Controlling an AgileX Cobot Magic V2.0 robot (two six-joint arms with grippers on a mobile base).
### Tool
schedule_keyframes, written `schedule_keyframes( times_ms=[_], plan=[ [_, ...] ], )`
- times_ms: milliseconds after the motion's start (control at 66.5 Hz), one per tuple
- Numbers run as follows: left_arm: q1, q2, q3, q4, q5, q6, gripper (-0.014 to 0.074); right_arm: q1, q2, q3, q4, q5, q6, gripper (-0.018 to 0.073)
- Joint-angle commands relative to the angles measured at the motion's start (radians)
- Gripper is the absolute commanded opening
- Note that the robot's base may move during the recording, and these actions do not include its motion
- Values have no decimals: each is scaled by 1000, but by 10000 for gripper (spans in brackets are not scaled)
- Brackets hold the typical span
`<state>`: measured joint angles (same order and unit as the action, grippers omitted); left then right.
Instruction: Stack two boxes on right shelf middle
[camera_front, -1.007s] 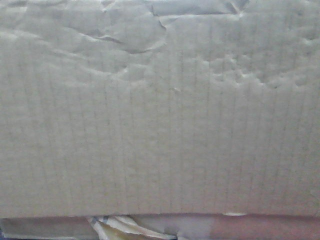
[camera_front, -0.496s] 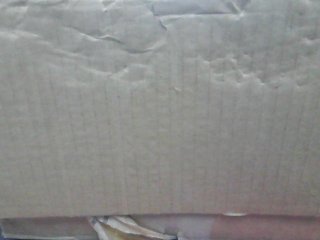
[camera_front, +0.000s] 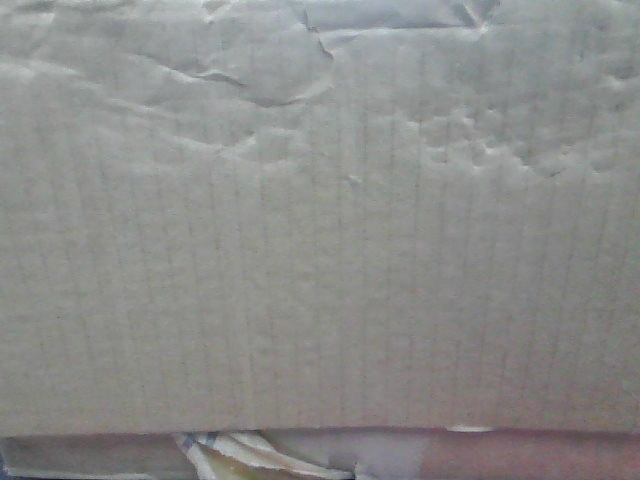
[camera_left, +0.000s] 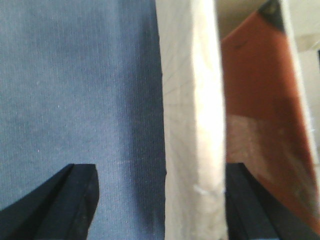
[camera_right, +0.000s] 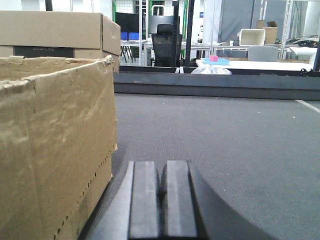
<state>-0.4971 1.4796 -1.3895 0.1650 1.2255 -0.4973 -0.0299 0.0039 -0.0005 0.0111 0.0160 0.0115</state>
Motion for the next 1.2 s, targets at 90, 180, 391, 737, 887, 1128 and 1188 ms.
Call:
schedule_keyframes(
  times_ms=[90, 180, 391, 737, 887, 1128, 1188],
  plan=[
    [2, -9, 3, -6, -4, 1, 391, 1, -4, 0, 0, -23, -3, -165],
    [2, -9, 3, -6, -4, 1, 391, 1, -4, 0, 0, -23, -3, -165],
    [2, -9, 3, -6, -4, 1, 391, 1, -4, 0, 0, -34, -3, -165],
    [2, -9, 3, -6, -4, 1, 391, 1, 13, -196, 0, 137, 182, -165],
    [2, -9, 3, -6, -4, 1, 391, 1, 150, -390, 0, 440, 235, -165],
    [2, -9, 3, -3, -4, 1, 391, 1, 455, -645, 0, 860, 218, -165],
    [2, -9, 3, -3, -4, 1, 391, 1, 510, -702, 0, 935, 176, -165]
  ],
)
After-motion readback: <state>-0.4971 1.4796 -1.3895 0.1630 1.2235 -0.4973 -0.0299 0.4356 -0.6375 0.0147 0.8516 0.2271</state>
